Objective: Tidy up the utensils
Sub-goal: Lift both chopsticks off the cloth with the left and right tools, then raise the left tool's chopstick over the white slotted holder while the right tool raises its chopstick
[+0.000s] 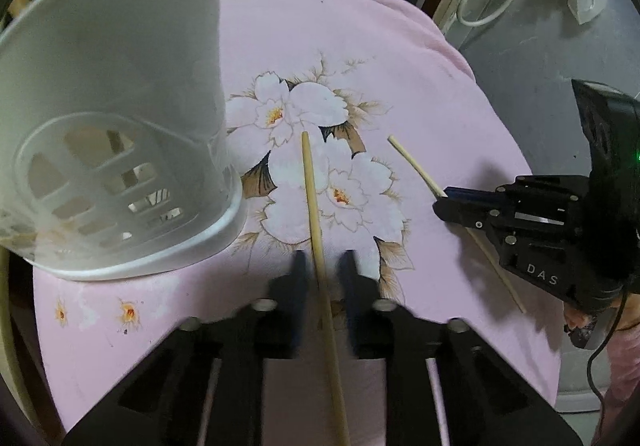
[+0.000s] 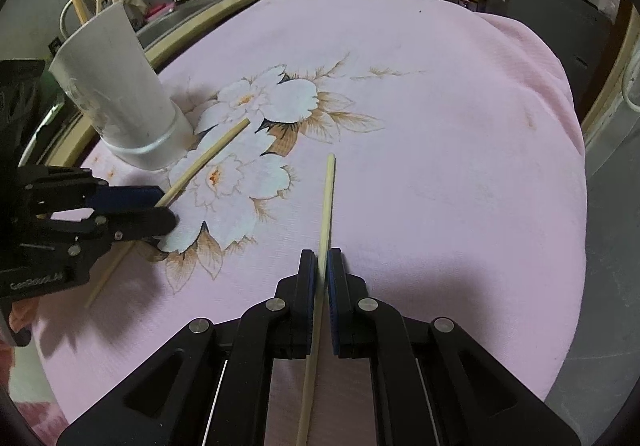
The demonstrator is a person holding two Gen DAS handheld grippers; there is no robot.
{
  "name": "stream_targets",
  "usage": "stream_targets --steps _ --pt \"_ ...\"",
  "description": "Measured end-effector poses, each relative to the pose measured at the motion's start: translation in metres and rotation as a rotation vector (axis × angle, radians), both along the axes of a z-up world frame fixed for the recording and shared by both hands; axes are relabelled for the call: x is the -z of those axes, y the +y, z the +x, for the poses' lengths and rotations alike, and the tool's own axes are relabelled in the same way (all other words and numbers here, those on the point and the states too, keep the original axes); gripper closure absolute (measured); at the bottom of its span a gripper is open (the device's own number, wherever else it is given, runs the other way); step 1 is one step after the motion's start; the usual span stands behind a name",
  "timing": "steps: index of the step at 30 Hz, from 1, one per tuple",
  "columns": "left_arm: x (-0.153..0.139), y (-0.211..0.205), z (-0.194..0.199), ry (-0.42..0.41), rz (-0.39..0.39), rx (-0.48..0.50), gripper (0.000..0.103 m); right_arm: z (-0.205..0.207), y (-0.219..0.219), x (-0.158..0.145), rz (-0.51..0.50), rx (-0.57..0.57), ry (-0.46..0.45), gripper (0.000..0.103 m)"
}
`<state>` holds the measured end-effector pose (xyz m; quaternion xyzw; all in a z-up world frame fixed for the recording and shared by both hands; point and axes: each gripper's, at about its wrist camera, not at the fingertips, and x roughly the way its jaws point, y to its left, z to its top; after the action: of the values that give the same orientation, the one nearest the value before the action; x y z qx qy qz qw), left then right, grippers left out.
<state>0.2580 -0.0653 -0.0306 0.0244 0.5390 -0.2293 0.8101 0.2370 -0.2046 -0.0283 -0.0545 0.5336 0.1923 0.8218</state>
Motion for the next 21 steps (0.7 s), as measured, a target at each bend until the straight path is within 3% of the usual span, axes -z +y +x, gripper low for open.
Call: stream_targets --steps 5,10,13,21 --pt "0.002 -0.003 0.004 0.026 -0.028 -0.04 0.101 0.006 -0.001 -0.002 0.017 0.051 0.033 0.1" --pt "-0.004 0.002 -0.011 -0.037 -0.064 -0.062 0.101 -0.012 0.004 -0.008 0.041 0.055 -0.038 0.1" --pt "-0.017 0.003 -0.031 -0.159 -0.042 -0.051 0.101 -0.028 0.004 -0.016 0.063 0.063 -0.141 0.1" --pt "-0.057 0.014 -0.076 -0.517 -0.117 -0.101 0.101 -0.09 -0.005 -0.055 0.152 0.156 -0.582 0.1"
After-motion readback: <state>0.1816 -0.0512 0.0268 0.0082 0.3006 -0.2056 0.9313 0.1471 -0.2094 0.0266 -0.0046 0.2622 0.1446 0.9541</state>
